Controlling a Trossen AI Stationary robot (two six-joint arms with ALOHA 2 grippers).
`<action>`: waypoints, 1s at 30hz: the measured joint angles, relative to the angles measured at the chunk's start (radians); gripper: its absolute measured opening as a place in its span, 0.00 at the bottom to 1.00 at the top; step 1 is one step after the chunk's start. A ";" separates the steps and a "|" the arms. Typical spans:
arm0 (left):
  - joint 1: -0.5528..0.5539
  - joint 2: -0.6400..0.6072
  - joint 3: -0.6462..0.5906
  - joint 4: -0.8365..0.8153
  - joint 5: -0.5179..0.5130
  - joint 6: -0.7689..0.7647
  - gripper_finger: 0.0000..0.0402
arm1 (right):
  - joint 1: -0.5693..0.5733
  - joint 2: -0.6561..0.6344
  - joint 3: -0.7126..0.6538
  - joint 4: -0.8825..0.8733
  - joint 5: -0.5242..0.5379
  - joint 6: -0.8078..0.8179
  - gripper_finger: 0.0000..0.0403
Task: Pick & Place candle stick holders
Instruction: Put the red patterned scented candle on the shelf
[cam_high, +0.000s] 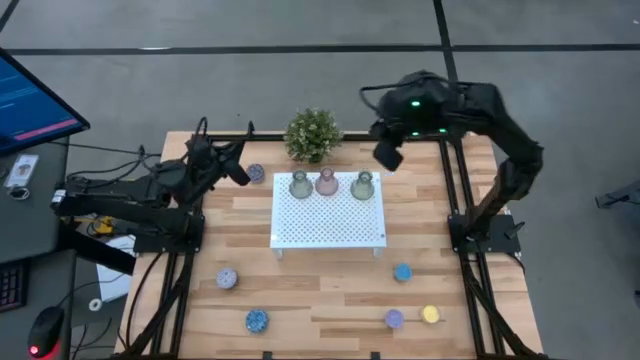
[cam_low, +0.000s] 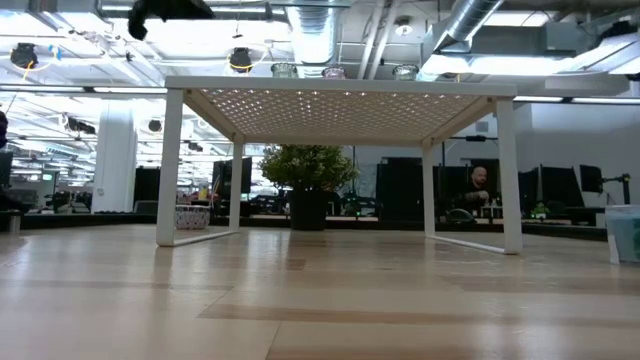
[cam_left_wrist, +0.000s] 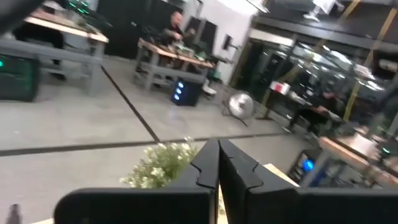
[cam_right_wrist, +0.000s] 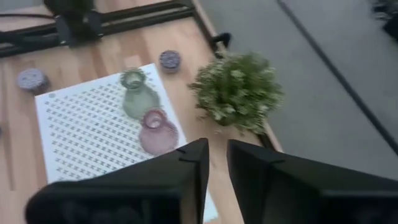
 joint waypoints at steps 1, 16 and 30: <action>0.033 0.008 0.000 -0.019 0.048 -0.007 0.01 | -0.001 -0.016 0.000 -0.010 0.014 0.004 0.14; 0.581 0.053 0.138 -0.533 0.588 -0.095 0.14 | -0.001 -0.243 -0.135 -0.103 0.148 0.142 0.36; 0.678 0.213 0.106 -0.645 0.607 0.047 0.75 | -0.001 -0.380 -0.433 -0.035 0.147 0.215 0.54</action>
